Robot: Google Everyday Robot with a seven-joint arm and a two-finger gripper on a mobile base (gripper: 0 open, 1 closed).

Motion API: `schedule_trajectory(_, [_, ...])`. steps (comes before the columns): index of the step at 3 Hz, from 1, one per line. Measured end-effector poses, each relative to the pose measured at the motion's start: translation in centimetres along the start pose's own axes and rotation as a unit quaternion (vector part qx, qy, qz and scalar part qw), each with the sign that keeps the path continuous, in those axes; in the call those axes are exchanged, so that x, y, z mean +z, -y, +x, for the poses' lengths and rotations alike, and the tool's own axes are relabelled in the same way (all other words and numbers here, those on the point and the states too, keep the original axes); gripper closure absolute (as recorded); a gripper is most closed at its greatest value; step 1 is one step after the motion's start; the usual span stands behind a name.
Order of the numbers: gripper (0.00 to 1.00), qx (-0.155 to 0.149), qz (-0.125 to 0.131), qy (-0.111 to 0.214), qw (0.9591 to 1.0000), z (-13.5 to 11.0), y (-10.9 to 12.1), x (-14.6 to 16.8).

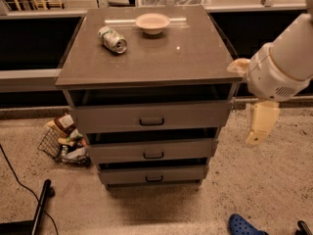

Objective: Open top drawer

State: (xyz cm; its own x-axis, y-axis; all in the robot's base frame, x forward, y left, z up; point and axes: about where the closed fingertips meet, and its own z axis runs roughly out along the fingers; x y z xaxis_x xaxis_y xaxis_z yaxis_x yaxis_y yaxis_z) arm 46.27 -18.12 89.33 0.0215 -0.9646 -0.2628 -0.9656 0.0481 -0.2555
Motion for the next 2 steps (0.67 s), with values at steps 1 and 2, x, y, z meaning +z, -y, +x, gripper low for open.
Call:
schedule_trajectory(1, [0.00,-0.027,-0.025,0.030,0.9989,-1.0,0.0,5.1])
schedule_trajectory(2, [0.00,-0.036,-0.053,0.061,0.9961,-2.1,-0.1,10.0])
